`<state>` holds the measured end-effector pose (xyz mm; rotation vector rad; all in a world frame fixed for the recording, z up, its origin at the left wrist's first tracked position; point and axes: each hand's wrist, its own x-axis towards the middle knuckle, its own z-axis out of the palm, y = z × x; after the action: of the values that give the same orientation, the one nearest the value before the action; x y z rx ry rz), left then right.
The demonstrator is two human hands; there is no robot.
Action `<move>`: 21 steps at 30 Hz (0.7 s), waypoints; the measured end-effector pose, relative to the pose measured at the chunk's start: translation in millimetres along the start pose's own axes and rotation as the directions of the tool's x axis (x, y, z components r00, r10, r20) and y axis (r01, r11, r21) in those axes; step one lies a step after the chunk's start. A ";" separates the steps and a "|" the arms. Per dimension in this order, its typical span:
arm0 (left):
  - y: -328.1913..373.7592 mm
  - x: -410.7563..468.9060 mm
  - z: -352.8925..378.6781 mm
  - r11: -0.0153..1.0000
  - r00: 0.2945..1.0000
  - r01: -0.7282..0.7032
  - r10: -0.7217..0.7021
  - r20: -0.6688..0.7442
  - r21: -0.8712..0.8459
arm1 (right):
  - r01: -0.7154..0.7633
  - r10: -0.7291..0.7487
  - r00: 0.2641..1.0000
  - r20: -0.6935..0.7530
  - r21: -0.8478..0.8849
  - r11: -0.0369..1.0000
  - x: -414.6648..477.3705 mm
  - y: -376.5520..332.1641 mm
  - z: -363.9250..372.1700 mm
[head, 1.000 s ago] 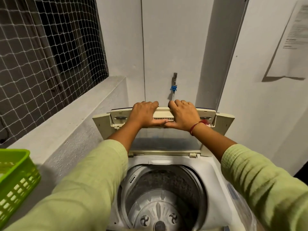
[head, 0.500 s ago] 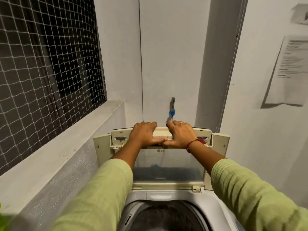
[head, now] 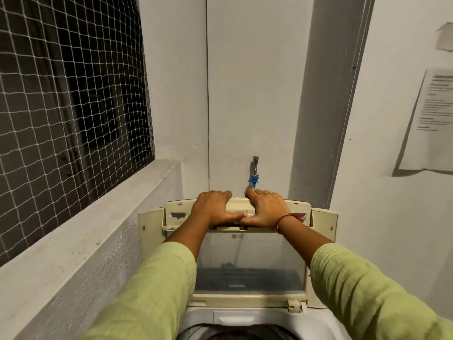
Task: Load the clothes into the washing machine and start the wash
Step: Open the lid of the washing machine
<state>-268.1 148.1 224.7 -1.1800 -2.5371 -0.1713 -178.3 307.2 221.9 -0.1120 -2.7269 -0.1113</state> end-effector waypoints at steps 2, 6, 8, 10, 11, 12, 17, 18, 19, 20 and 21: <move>-0.1 1.3 -0.3 1.000 1.000 -0.009 0.009 0.004 0.011 | 0.000 0.000 1.000 0.003 0.008 1.000 -0.4 0.1 -1.8; 1.9 -11.4 0.7 0.998 0.997 -0.053 0.051 -0.066 -0.020 | 0.004 -0.004 1.000 0.009 0.014 1.000 -8.1 -2.8 -1.9; 5.3 -25.9 3.0 0.992 0.976 -0.126 0.126 -0.175 0.013 | -0.005 0.004 1.000 0.012 0.024 1.000 -12.6 -6.1 -3.5; 9.8 -47.0 8.2 0.980 0.947 -0.196 0.200 -0.253 0.043 | -0.027 0.026 0.999 0.028 0.037 0.999 -18.1 -10.3 -7.3; 12.2 -58.0 12.5 0.974 0.934 -0.213 0.226 -0.278 0.077 | -0.031 0.030 0.999 0.035 0.043 0.999 -20.1 -12.3 -9.1; 15.2 -68.3 18.1 0.971 0.932 -0.207 0.234 -0.277 0.122 | -0.036 0.034 0.999 0.035 0.054 0.998 -24.5 -14.1 -10.7; 16.6 -93.5 36.8 0.978 0.982 -0.095 0.122 -0.141 0.186 | -0.036 0.037 0.998 -0.058 0.013 0.999 -54.1 -22.0 -8.2; 16.2 -92.9 38.3 0.985 0.991 -0.084 0.099 -0.093 0.153 | -0.030 0.028 0.998 -0.058 -0.028 0.999 -62.1 -23.9 -5.4; 17.3 -90.3 39.0 0.989 0.994 -0.069 0.078 -0.070 0.130 | -0.028 0.025 0.999 -0.043 -0.070 0.997 -70.1 -24.4 -1.9; 19.3 -87.1 40.1 0.992 0.996 -0.056 0.063 -0.056 0.117 | -0.039 0.037 0.999 -0.021 -0.103 0.994 -78.9 -23.9 1.9; 20.6 -83.6 40.4 0.993 0.998 -0.042 0.046 -0.040 0.113 | -0.059 0.059 0.998 -0.006 -0.114 0.992 -87.0 -23.4 4.9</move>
<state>-212.4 111.2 156.9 -1.1750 -2.4473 -0.0415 -102.9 279.0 181.1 -0.2246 -2.7111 -0.2499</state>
